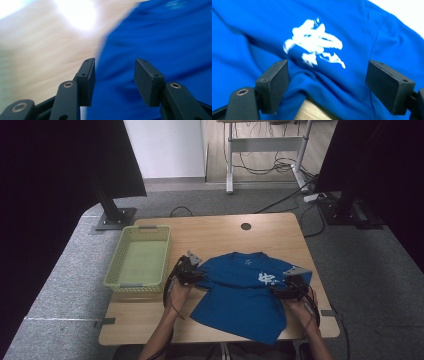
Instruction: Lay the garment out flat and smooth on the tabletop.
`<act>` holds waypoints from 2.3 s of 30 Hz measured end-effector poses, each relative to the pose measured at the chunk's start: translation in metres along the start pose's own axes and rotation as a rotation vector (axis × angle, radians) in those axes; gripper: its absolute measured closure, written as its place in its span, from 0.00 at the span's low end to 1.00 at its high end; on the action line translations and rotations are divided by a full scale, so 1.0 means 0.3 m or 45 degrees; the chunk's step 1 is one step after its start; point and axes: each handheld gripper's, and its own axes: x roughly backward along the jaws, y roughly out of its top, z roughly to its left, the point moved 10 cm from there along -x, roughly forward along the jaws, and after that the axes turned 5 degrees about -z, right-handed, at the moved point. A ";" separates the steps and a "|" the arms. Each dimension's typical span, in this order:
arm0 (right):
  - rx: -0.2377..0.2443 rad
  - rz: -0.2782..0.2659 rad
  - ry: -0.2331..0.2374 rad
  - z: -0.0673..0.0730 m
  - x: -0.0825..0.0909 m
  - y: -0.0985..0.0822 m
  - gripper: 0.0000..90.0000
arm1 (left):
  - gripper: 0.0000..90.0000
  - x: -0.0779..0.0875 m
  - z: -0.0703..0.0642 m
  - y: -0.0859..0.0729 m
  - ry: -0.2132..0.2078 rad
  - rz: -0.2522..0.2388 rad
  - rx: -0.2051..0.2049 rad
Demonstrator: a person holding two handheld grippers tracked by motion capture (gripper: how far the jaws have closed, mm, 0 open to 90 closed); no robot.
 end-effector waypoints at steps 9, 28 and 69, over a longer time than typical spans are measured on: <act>0.022 0.059 -0.016 0.016 -0.027 -0.020 0.19 | 0.57 -0.081 -0.019 -0.106 -0.075 0.094 0.087; 0.076 -0.031 0.080 0.068 -0.067 0.073 0.19 | 0.56 0.009 0.019 -0.124 -0.076 0.096 0.080; 0.212 -0.055 0.330 0.372 0.091 -0.067 0.21 | 0.43 0.055 -0.111 -0.134 -0.224 0.021 0.003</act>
